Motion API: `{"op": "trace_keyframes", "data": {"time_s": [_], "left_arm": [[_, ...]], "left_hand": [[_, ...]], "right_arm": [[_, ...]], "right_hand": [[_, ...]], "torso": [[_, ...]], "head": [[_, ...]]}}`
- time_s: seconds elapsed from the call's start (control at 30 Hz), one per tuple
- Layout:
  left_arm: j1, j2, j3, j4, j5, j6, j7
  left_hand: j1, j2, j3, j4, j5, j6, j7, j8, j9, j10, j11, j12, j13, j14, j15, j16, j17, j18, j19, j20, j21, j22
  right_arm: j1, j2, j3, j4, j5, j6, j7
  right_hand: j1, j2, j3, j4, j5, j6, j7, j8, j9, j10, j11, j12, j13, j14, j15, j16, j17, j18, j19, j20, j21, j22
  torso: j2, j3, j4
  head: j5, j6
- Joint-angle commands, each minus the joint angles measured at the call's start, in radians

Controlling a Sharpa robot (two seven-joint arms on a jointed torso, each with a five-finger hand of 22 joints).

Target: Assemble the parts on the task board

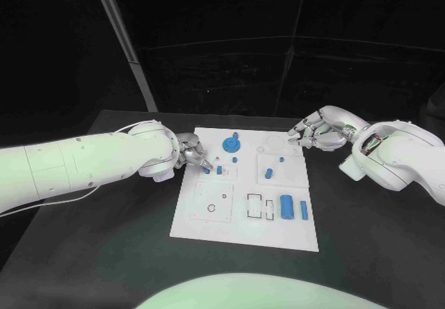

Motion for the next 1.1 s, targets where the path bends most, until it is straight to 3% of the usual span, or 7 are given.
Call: {"op": "trace_keyframes", "data": {"time_s": [0.03, 0.47, 0.7, 0.93, 1.1], "left_arm": [[0.001, 0.003, 0.000, -0.002, 0.004, 0.011, -0.007], [0.001, 0.007, 0.000, -0.010, 0.004, 0.008, -0.007], [0.001, 0.008, 0.000, -0.015, 0.008, -0.010, -0.006], [0.001, 0.002, 0.000, -0.013, 0.041, -0.045, 0.000], [0.001, -0.005, 0.000, -0.007, 0.063, -0.068, 0.014]], "left_hand": [[-0.010, -0.003, -0.011, 0.001, -0.004, 0.003, 0.004, -0.005, -0.001, -0.002, 0.003, 0.006, 0.003, 0.106, -0.007, 0.003, 0.263, -0.008, 0.002, -0.005, 0.002, 0.002], [-0.028, -0.005, -0.065, 0.030, -0.004, 0.012, 0.004, -0.007, -0.001, 0.000, 0.003, 0.010, 0.009, 0.106, -0.007, 0.003, 0.263, -0.008, 0.005, -0.005, 0.002, 0.006], [-0.051, -0.006, -0.149, 0.064, -0.007, 0.015, 0.007, -0.008, 0.001, -0.002, 0.006, 0.009, 0.008, 0.106, -0.005, 0.003, 0.263, -0.008, 0.005, -0.005, 0.000, 0.006], [-0.073, 0.001, -0.292, 0.121, -0.007, -0.003, 0.011, -0.016, 0.001, -0.013, 0.008, 0.000, -0.002, 0.106, -0.005, 0.003, 0.263, -0.006, 0.003, -0.005, -0.009, 0.001], [-0.064, 0.007, -0.354, 0.150, -0.030, -0.018, 0.015, -0.022, 0.000, -0.027, 0.013, -0.017, -0.024, 0.106, -0.002, 0.003, 0.263, -0.005, 0.000, -0.002, -0.015, -0.003]], "right_arm": [[0.002, 0.001, 0.001, 0.001, 0.003, 0.002, 0.009], [0.002, 0.000, 0.001, 0.001, 0.003, 0.003, 0.009], [0.002, 0.000, 0.001, 0.001, 0.003, 0.002, 0.009], [0.002, -0.001, 0.001, 0.001, 0.003, 0.002, 0.009], [0.002, -0.001, 0.001, -0.001, 0.003, 0.003, 0.010]], "right_hand": [[0.000, -0.001, -0.002, 0.007, 0.003, -0.008, 0.001, 0.004, -0.001, -0.007, -0.003, -0.004, -0.001, 0.010, -0.004, -0.007, -0.001, 0.017, -0.006, -0.001, -0.004, -0.001], [0.000, -0.002, -0.002, 0.008, 0.003, -0.008, 0.001, 0.004, -0.001, -0.007, -0.003, -0.005, -0.002, 0.010, -0.004, -0.008, -0.001, 0.017, -0.007, -0.001, -0.005, -0.002], [0.000, -0.002, -0.002, 0.008, 0.003, -0.008, 0.001, 0.004, -0.001, -0.007, -0.003, -0.005, -0.002, 0.010, -0.004, -0.008, -0.001, 0.017, -0.007, -0.001, -0.005, -0.002], [0.000, -0.002, -0.002, 0.008, 0.003, -0.008, 0.001, 0.004, -0.001, -0.007, -0.003, -0.005, -0.002, 0.010, -0.004, -0.008, -0.001, 0.017, -0.007, -0.001, -0.005, -0.002], [0.000, -0.002, -0.002, 0.008, 0.003, -0.008, 0.001, 0.004, -0.001, -0.007, -0.003, -0.005, -0.002, 0.010, -0.004, -0.008, -0.001, 0.017, -0.007, -0.001, -0.005, -0.002]], "torso": [[0.000, 0.0001, 0.0007], [0.000, 0.0002, 0.0006], [0.000, -0.0002, 0.0008], [0.000, -0.0006, 0.0004], [0.000, -0.0004, 0.0007]], "head": [[-0.001, -0.002], [-0.003, -0.001], [-0.004, 0.000], [-0.006, 0.002], [-0.008, 0.002]]}}
